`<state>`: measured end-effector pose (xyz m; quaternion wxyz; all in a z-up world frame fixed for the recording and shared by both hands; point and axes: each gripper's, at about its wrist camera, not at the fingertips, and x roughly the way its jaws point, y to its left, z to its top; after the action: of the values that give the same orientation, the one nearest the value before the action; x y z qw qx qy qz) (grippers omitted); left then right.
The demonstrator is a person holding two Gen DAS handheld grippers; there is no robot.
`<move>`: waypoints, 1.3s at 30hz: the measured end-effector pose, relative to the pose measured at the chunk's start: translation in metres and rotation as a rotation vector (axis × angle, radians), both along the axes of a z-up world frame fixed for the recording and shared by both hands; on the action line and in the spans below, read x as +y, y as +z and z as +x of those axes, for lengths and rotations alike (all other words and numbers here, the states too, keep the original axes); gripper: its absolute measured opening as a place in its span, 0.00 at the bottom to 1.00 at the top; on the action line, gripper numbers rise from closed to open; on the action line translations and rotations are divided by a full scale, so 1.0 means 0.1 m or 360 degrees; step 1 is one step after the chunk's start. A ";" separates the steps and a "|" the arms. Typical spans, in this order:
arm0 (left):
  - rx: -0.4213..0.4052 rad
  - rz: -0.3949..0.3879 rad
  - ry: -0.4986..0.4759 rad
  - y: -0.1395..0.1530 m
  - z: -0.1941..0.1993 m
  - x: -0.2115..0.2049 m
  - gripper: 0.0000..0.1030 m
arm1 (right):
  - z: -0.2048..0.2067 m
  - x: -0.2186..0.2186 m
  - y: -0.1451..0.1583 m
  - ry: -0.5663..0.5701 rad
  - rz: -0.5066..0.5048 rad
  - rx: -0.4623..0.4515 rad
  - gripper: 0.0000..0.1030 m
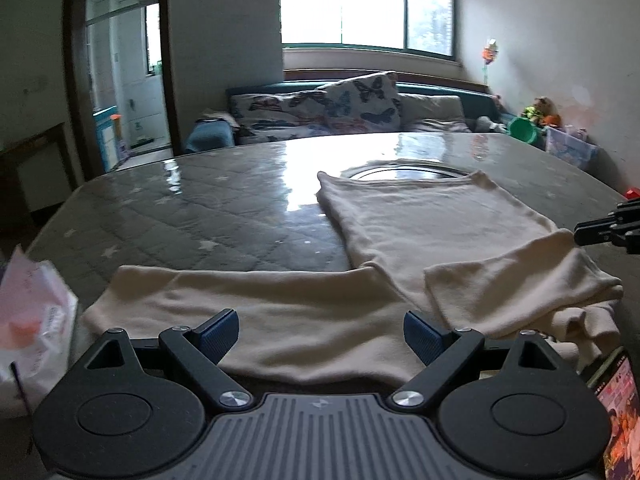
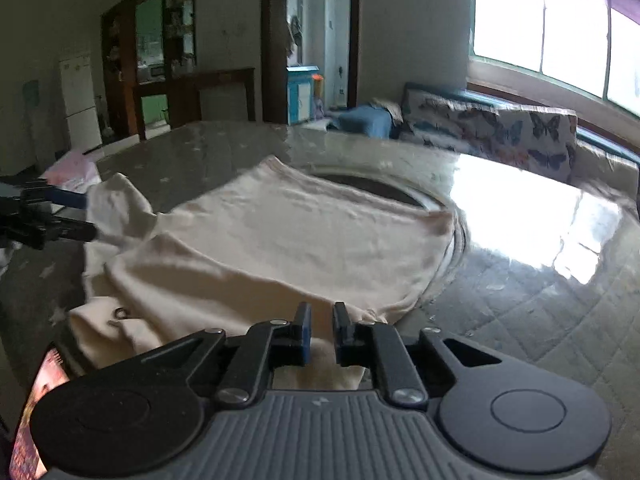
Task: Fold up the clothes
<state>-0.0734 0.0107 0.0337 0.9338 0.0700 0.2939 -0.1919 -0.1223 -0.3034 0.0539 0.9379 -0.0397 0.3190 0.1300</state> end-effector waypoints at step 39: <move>0.0151 -0.0092 0.0468 -0.19 0.14 0.38 0.89 | -0.14 0.04 -0.12 0.0020 0.0011 0.0028 0.32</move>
<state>-0.0593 0.0488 0.0149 0.9385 -0.0099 0.3389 -0.0646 -0.1361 -0.2993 0.0419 0.9345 -0.0374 0.3264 0.1372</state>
